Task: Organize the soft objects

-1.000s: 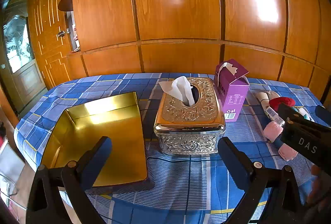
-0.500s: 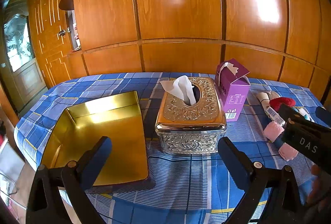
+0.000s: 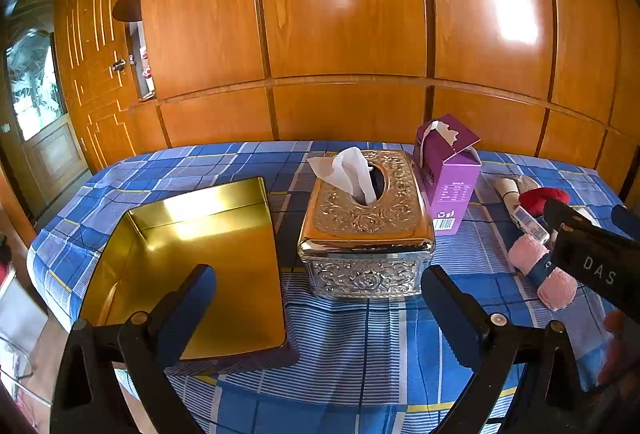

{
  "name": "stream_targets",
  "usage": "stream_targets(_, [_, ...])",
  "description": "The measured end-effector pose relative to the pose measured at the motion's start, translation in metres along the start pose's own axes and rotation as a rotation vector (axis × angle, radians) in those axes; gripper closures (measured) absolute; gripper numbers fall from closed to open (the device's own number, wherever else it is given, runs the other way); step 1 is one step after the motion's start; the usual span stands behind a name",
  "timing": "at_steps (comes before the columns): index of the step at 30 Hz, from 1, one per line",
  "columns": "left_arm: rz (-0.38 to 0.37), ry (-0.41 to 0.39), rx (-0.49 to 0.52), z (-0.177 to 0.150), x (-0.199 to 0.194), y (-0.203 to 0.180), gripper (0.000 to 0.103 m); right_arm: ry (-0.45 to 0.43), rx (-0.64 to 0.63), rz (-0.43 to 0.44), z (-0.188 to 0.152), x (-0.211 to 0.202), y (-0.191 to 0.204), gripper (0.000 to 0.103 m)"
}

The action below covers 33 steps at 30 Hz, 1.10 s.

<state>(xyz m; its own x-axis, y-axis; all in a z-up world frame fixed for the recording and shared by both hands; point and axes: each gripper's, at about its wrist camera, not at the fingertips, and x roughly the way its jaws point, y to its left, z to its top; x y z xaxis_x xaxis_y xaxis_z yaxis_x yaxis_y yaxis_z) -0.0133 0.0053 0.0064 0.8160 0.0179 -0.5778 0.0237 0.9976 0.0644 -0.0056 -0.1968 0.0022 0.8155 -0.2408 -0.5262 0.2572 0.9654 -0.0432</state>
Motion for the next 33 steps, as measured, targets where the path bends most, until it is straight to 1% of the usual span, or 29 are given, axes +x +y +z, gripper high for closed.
stream_targets(12, [-0.002,0.001,0.009,-0.001,-0.001,-0.004,0.000,0.003,0.011,-0.004,-0.001,0.003,-0.006,0.001])
stream_targets(17, [-0.022,-0.002,0.027,0.000,-0.002,-0.009,0.000,0.010,0.028,-0.001,0.001,0.007,-0.016,0.001])
stream_targets(18, [-0.043,-0.005,0.036,0.001,-0.003,-0.011,0.000,0.015,0.041,0.003,0.002,0.008,-0.021,0.001])
stream_targets(20, [-0.114,-0.011,0.053,0.002,-0.004,-0.013,0.000,0.032,0.086,0.003,0.005,0.014,-0.040,0.001])
stream_targets(21, [-0.174,-0.004,0.067,0.002,-0.004,-0.015,0.000,0.037,0.103,0.001,0.006,0.015,-0.047,0.001])
stream_targets(22, [-0.227,0.013,0.081,0.003,-0.002,-0.019,0.000,0.052,0.150,-0.006,0.008,0.020,-0.065,0.001])
stream_targets(23, [-0.262,0.034,0.096,0.004,0.000,-0.024,0.000,0.063,0.182,-0.012,0.010,0.023,-0.078,0.001])
stream_targets(26, [-0.333,0.075,0.149,0.007,0.007,-0.041,0.000,0.068,0.260,-0.048,0.016,0.027,-0.116,0.001])
stream_targets(27, [-0.368,0.089,0.169,0.009,0.009,-0.049,0.000,0.068,0.291,-0.063,0.018,0.028,-0.131,0.001])
stream_targets(29, [-0.433,0.123,0.212,0.012,0.017,-0.066,0.000,0.085,0.382,-0.086,0.019,0.034,-0.166,0.001])
stream_targets(31, [-0.462,0.149,0.243,0.015,0.025,-0.082,0.000,0.099,0.452,-0.107,0.017,0.040,-0.192,0.001])
stream_targets(33, [-0.491,0.178,0.275,0.018,0.037,-0.100,0.000,0.116,0.490,-0.120,0.012,0.047,-0.208,0.001])
